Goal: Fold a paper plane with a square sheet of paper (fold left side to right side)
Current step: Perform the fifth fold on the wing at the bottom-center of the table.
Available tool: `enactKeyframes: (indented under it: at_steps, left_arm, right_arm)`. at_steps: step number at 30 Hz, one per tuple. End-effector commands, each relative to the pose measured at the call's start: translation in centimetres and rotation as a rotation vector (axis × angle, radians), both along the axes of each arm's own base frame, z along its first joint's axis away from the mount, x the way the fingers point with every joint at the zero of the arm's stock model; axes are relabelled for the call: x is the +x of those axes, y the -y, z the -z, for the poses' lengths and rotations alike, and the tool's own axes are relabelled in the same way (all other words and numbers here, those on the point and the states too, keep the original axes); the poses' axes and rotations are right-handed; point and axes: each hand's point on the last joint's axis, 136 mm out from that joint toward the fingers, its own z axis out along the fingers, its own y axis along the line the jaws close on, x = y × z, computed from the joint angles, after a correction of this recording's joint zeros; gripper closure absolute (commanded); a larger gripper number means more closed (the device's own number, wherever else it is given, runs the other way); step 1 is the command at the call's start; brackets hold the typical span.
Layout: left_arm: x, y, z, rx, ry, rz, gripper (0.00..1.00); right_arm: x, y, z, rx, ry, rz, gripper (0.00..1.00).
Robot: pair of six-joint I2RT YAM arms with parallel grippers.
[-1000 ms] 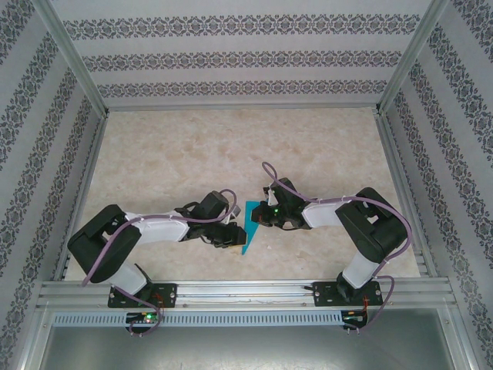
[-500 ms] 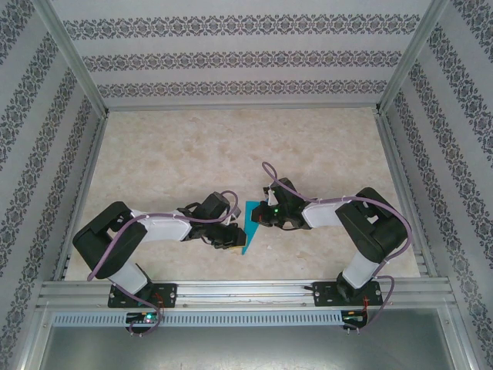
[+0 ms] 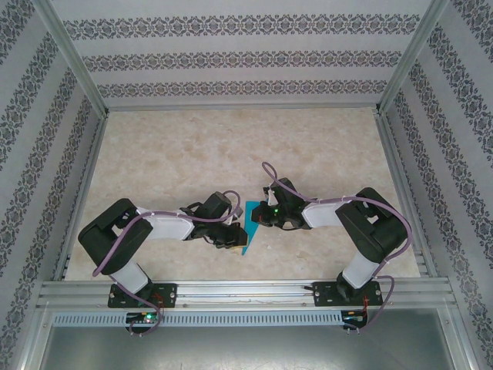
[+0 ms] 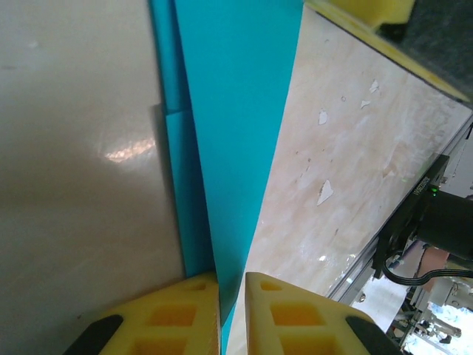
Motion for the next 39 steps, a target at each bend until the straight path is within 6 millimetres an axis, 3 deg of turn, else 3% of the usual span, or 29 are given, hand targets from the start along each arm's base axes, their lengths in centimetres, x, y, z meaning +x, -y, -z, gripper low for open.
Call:
enactKeyframes:
  at_steps: [1, 12, 24, 32, 36, 39]
  left_arm:
    - [0.2, 1.3, -0.8, -0.039, 0.017, 0.013, 0.85]
    - [-0.6, 1.6, 0.3, -0.041, -0.007, 0.015, 0.89]
    - [-1.1, 0.7, 0.6, -0.027, -0.003, -0.012, 0.88]
    - [-1.5, -1.1, -0.5, 0.006, 0.032, -0.036, 0.75]
    - [-0.9, -2.5, -1.7, 0.038, 0.076, -0.053, 0.74]
    - [-0.4, -1.8, -3.6, 0.002, 0.114, -0.024, 0.76]
  right_arm:
    - [-3.8, 4.1, 5.2, -0.215, -0.146, 0.023, 1.00]
    - [-3.9, 4.3, 5.5, -0.222, -0.151, 0.024, 1.00]
    - [-4.2, 4.4, 5.8, -0.233, -0.164, 0.018, 1.00]
    - [-4.1, 4.3, 5.8, -0.233, -0.165, 0.016, 1.00]
    - [-4.1, 4.3, 5.8, -0.232, -0.166, 0.016, 1.00]
    - [-4.1, 4.3, 5.7, -0.232, -0.164, 0.014, 1.00]
